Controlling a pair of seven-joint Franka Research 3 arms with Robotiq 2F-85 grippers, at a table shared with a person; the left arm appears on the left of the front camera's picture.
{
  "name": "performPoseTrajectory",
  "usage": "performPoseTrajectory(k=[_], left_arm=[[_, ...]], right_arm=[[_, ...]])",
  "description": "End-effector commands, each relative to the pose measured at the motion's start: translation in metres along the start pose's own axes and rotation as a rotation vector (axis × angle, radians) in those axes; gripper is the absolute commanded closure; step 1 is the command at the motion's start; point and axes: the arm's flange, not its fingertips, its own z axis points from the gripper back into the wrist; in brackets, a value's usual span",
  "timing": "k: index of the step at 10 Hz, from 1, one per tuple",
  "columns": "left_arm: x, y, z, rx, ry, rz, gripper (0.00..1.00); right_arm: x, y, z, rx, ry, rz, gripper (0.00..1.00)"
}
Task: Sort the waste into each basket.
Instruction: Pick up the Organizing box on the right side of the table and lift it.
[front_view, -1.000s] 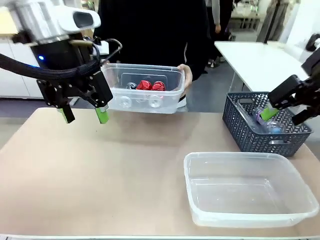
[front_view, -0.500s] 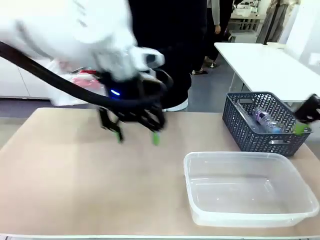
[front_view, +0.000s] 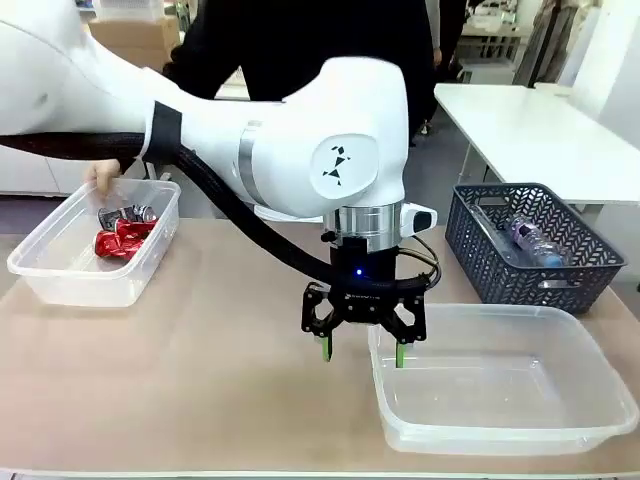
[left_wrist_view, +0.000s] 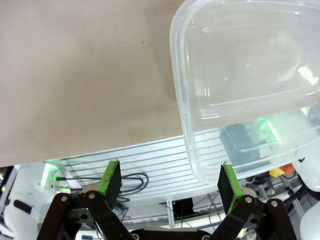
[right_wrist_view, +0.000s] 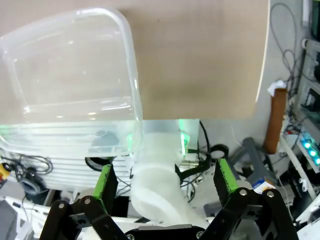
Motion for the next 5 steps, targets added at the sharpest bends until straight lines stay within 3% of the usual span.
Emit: performPoseTrajectory(k=[1,3,5], left_arm=[[-0.019,0.004,0.018,-0.017,-0.041,-0.047,0.00],[-0.004,-0.002,0.005,-0.003,-0.011,-0.011,0.00],[-0.004,-0.007,-0.028,-0.011,-0.057,0.126,0.00]], right_arm=[[-0.007,0.000,0.010,-0.005,-0.055,-0.015,0.00],[-0.002,0.000,0.004,0.000,-0.014,-0.001,0.00],[0.019,0.018,-0.040,0.040,0.036,0.013,0.00]])
